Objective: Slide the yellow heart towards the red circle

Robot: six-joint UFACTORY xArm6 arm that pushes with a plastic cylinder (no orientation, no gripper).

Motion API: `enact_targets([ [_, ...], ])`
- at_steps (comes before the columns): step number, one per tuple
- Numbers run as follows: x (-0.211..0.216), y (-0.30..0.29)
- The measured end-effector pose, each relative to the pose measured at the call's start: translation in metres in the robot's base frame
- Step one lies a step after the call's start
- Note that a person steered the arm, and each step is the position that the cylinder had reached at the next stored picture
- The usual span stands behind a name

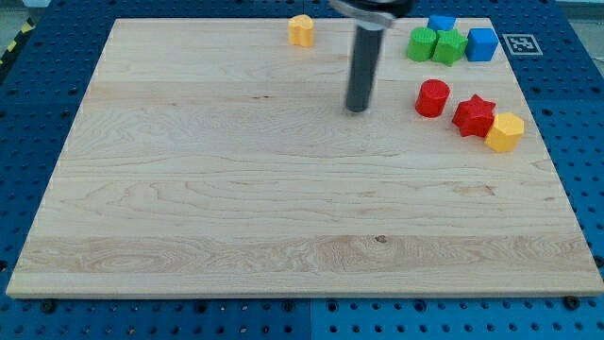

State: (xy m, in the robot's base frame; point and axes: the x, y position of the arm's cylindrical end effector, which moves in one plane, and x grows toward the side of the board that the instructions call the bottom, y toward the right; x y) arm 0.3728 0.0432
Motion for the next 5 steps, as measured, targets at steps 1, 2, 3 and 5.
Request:
enact_targets([
  [1,-0.034,-0.069],
  [2,-0.101,-0.113],
  [3,-0.170,-0.113],
  [5,-0.179,-0.061],
])
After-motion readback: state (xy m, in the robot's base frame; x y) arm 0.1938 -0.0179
